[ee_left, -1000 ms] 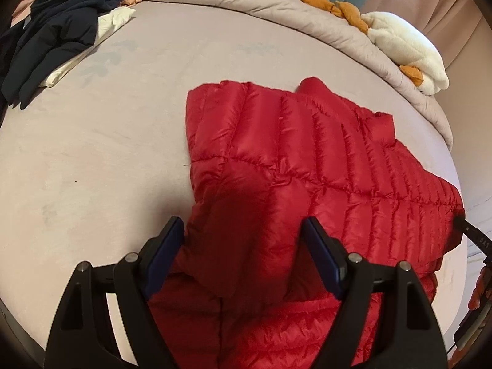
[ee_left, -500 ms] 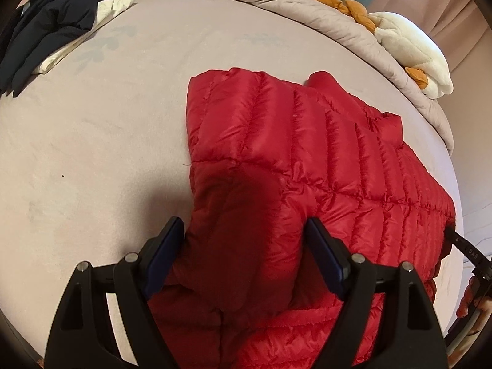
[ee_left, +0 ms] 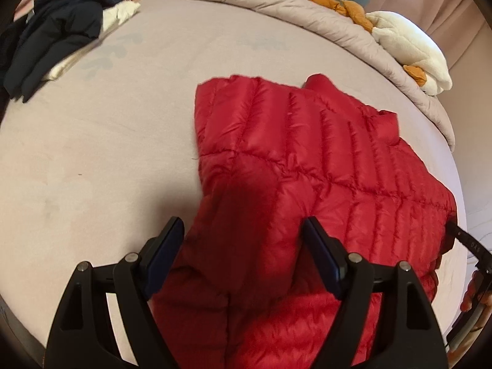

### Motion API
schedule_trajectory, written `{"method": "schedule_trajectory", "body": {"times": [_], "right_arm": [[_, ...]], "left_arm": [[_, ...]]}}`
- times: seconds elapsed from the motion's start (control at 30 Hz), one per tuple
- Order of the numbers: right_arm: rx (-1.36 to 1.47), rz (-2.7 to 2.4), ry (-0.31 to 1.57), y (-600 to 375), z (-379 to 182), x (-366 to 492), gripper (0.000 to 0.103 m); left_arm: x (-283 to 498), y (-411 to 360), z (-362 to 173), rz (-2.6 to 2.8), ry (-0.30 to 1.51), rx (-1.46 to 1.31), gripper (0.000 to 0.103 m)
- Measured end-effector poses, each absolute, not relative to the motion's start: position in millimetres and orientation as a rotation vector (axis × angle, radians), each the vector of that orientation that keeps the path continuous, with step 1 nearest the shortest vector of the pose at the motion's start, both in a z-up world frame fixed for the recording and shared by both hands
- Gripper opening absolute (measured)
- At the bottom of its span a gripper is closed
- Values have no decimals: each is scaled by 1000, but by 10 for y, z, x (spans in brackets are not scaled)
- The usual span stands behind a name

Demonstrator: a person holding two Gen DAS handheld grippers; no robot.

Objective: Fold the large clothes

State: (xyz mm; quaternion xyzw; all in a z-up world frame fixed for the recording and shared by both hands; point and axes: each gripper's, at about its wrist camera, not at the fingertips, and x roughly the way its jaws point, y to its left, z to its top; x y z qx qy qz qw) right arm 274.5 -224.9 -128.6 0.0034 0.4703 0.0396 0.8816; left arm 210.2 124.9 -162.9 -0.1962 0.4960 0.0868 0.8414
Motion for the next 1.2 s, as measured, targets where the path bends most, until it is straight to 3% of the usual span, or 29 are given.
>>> {"method": "schedule_trajectory", "body": {"times": [0.1,0.2,0.37,0.47,0.53,0.73,1.2], "right_arm": [[12,87,949,-2263,-1147,2627,16],[4,83,898,-2284,-960,2445,32],[20,123,807,-2351,-682,1997,72],[28,149,769,-2398,-593,1673,85],[22,176,753,-2417,-596,1446,89],[46,244,820,-2570,-911,1018,95],[41,261,1066,-2728,-1800,583,95]], "left_arm": [[1918,1257,-1463,167,1014,-426,79],[1665,1250,-1262,154,965,-421,79],[1208,1209,-1071,103,926,-425,81],[970,1180,-1071,78,932,-452,86],[827,1141,-1098,61,931,-454,92],[477,958,-1345,-4,1005,-433,93],[60,879,-2045,-8,1137,-529,93]]}}
